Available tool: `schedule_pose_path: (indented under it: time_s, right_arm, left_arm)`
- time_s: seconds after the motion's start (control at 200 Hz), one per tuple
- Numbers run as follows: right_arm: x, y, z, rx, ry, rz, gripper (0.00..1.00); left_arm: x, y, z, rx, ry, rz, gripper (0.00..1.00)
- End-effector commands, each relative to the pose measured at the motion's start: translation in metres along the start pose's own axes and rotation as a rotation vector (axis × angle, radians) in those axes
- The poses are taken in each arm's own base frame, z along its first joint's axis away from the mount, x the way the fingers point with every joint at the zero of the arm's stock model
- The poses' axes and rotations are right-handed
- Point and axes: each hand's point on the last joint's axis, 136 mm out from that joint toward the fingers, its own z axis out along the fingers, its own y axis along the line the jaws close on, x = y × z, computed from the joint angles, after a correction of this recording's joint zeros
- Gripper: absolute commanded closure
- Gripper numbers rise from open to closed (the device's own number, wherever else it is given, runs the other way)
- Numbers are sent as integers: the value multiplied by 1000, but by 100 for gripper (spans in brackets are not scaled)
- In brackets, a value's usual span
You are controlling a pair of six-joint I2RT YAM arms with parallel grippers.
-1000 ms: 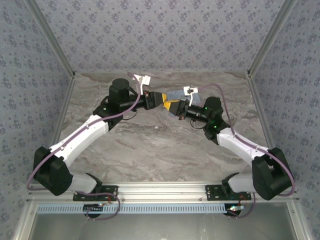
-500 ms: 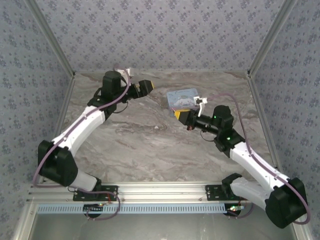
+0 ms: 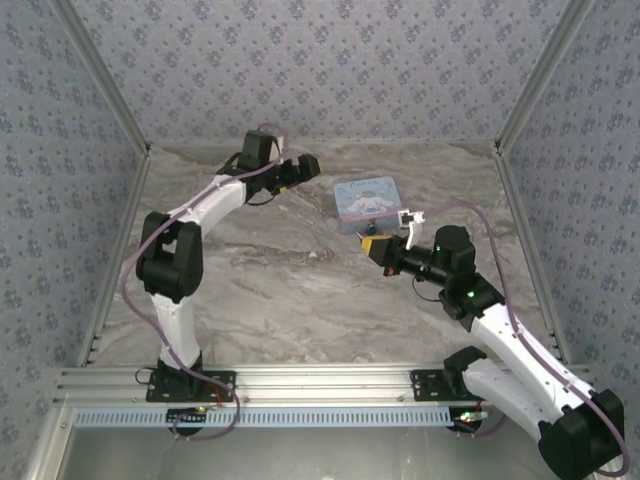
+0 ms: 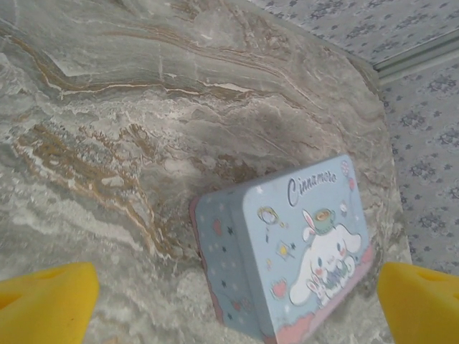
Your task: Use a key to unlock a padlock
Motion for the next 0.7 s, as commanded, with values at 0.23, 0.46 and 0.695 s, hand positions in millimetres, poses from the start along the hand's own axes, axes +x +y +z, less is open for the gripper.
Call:
schedule_pose_path:
  time_s: [0.23, 0.46, 0.695]
  right_arm:
    - [5, -11, -7, 49, 7, 5, 100]
    - [4, -14, -8, 60, 6, 11, 100]
    - [0, -17, -7, 66, 7, 19, 100]
  left_arm:
    - [51, -30, 62, 98, 208, -3, 1]
    - [90, -21, 86, 54, 278, -24, 1]
    - [107, -12, 92, 37, 322, -43, 10]
